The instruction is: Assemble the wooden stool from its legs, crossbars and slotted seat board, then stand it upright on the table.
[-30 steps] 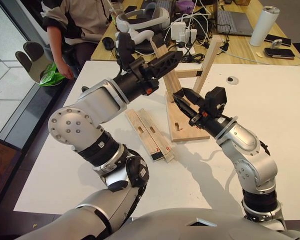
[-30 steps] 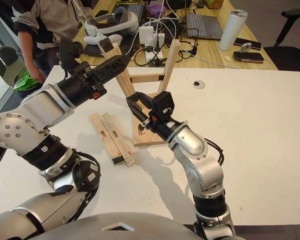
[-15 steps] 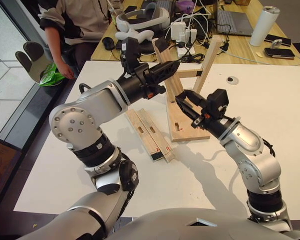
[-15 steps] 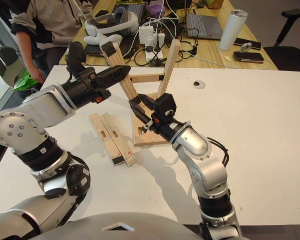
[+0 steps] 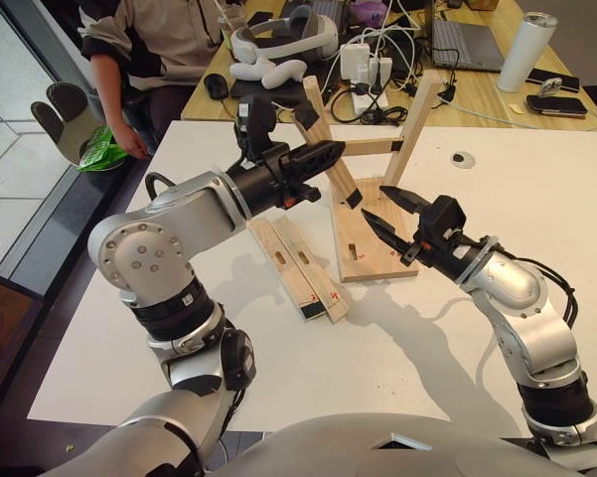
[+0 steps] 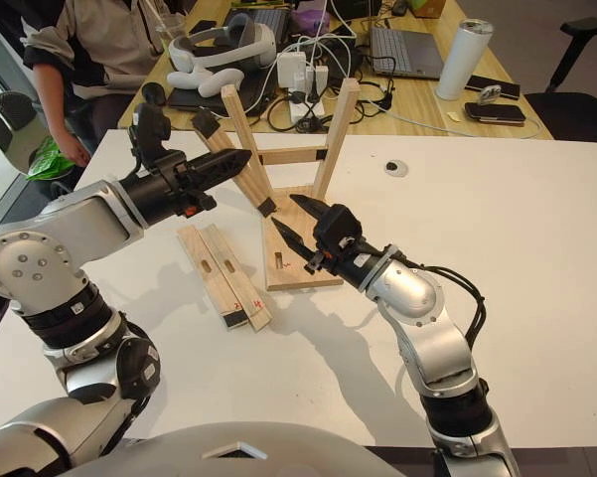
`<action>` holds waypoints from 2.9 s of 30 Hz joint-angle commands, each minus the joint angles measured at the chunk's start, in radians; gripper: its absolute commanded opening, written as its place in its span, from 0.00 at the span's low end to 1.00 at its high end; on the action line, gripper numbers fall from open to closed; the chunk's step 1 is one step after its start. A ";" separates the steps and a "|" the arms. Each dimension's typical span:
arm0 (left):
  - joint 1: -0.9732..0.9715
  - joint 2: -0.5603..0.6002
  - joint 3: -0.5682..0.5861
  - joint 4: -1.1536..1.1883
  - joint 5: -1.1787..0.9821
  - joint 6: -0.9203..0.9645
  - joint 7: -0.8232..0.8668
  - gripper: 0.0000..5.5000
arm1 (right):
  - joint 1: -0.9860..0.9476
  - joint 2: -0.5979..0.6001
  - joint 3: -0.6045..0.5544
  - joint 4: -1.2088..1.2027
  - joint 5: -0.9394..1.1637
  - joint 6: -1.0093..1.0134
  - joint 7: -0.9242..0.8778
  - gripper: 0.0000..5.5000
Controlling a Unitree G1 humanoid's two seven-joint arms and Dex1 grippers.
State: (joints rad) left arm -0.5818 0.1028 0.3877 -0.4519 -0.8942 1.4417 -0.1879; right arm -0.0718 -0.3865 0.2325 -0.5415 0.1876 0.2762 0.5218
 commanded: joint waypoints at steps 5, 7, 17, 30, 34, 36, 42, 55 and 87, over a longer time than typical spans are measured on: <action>0.094 0.024 -0.007 -0.061 0.254 -0.078 0.291 0.07 | 0.085 -0.001 -0.061 -0.027 -0.020 0.032 -0.062 0.60; 0.158 0.005 0.000 -0.114 0.337 -0.060 0.381 0.07 | 0.105 0.009 -0.066 -0.039 -0.022 0.046 -0.086 0.60; 0.285 -0.420 0.170 -0.251 0.518 0.080 0.580 0.07 | 0.148 0.047 -0.047 -0.040 -0.097 0.042 -0.174 0.60; 0.190 -0.373 0.132 -0.065 0.505 0.004 0.572 0.07 | 0.120 0.056 -0.024 -0.012 -0.130 0.056 -0.182 0.60; 0.176 -0.419 0.096 0.039 0.519 -0.116 0.606 0.07 | 0.090 0.117 -0.027 0.031 -0.159 0.093 -0.253 0.60; 0.192 -0.401 0.018 0.044 0.531 -0.147 0.604 0.07 | 0.091 0.166 -0.013 0.032 -0.163 0.122 -0.295 0.60; 0.268 -0.362 -0.144 0.064 0.564 -0.212 0.583 0.07 | 0.082 0.209 0.030 0.035 -0.181 0.161 -0.317 0.60; 0.421 -0.290 -0.317 -0.093 0.627 -0.180 0.578 0.07 | 0.060 0.261 0.044 0.074 -0.217 0.149 -0.352 0.60; 0.311 -0.463 -0.068 -0.193 0.507 -0.064 0.654 0.07 | 0.081 0.280 0.053 0.075 -0.228 0.160 -0.374 0.60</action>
State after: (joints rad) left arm -0.2967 -0.1091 0.3074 -0.6314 -0.3691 1.3521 0.4508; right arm 0.0008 -0.1157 0.2879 -0.4690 -0.0268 0.4200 0.1613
